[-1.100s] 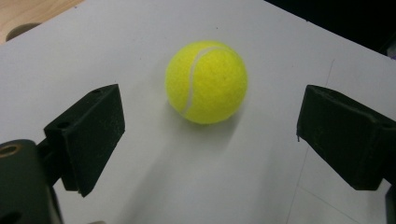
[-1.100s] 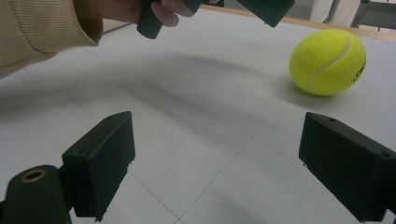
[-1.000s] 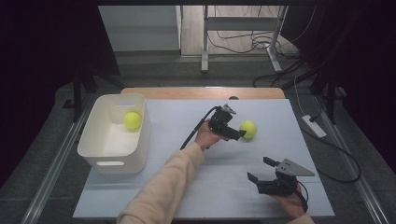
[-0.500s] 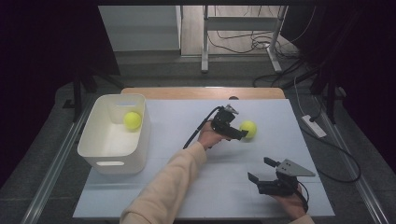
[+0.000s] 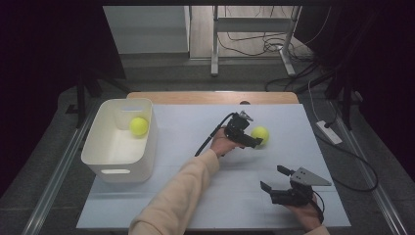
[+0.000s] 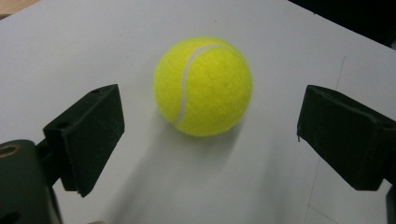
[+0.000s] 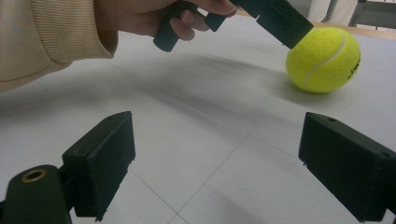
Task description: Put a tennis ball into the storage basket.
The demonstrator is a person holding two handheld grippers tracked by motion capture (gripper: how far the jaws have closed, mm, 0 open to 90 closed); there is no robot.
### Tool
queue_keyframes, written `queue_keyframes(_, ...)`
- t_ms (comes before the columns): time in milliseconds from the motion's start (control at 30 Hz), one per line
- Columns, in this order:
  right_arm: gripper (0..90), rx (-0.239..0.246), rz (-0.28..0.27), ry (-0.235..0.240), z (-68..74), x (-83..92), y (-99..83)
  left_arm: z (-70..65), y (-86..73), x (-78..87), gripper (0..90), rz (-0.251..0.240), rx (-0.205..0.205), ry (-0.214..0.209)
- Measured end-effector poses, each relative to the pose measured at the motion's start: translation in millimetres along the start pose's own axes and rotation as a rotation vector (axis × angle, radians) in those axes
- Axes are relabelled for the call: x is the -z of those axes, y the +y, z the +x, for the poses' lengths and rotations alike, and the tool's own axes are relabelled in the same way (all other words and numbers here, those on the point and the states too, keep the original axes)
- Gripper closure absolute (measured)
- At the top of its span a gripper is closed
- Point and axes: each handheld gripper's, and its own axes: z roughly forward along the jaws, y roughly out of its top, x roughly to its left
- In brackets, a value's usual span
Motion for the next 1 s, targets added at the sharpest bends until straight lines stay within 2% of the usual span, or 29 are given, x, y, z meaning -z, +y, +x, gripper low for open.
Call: queue_keyframes(1000,10.7,-0.008,-0.006,0.001,-0.6,1.3,-0.6,3.2,1.1,-24.9,8.3,0.034,-0.002,0.009)
